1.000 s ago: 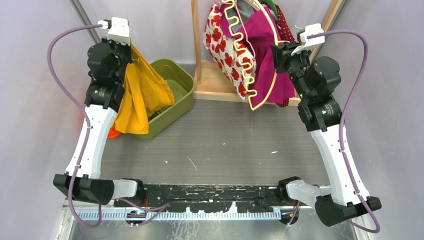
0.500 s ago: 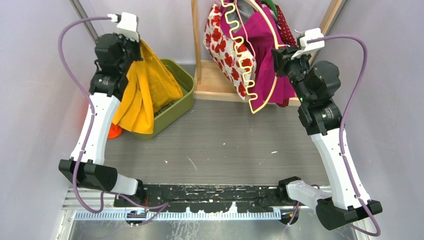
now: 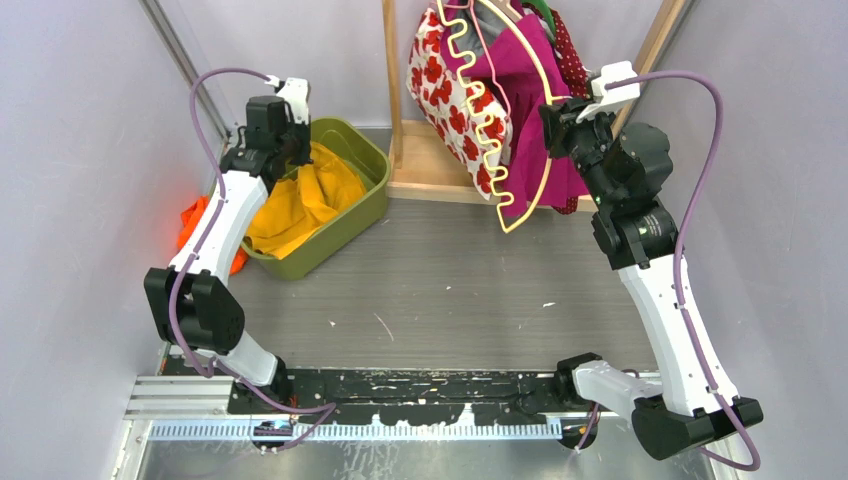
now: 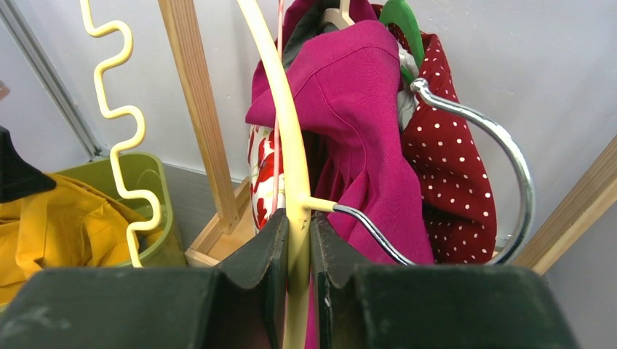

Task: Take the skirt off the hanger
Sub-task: Place the skirt in the bin.

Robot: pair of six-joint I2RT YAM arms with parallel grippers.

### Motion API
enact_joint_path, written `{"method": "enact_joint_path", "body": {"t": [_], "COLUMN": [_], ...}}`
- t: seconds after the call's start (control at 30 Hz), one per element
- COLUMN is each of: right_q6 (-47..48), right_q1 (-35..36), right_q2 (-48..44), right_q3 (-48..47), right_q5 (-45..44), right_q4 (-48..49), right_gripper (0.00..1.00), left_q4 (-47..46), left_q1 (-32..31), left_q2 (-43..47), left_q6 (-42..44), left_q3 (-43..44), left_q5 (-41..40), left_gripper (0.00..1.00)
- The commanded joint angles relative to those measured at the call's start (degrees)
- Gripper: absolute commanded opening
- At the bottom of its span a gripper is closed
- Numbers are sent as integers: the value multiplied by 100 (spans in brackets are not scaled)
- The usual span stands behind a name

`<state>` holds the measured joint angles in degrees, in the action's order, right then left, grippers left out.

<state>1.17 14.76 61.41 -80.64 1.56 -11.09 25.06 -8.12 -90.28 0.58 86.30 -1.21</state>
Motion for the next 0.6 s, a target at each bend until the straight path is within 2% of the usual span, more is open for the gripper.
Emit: {"method": "enact_joint_path", "body": {"t": [0.0,0.1,0.13,0.17,0.2,0.23,0.3,0.57], "right_q6": [-40,39,67,93,113,127,138,153], "right_q1": [-26,-23,-26,-24,-22,-28,-26,-26], "right_q2": [-79,-61,-58,-55,-54,-58,-31,176], "right_q3": [-117,-310,-366,-389,-410,-421,-451,-789], "right_q5": [-7,-22,-37,-56,-71,-95,-139,-297], "right_q4": [370,102,17,-37,-68,-102,-148,-765], "right_gripper": [1,1,1,1,1,0,1,0], "left_q4": [224,88,0,-71,-117,-154,-201,-259], "left_q1": [13,4,-1,-5,-23,-43,-84,-128], "left_q2": [15,262,412,558,704,858,1155,2318], "left_q6": [-298,-510,-566,-602,-625,-636,-660,-788], "left_q3": [633,433,330,232,158,98,30,-66], "left_q5": [13,261,364,455,497,532,608,703], "left_gripper": [8,30,46,67,81,89,97,100]}}
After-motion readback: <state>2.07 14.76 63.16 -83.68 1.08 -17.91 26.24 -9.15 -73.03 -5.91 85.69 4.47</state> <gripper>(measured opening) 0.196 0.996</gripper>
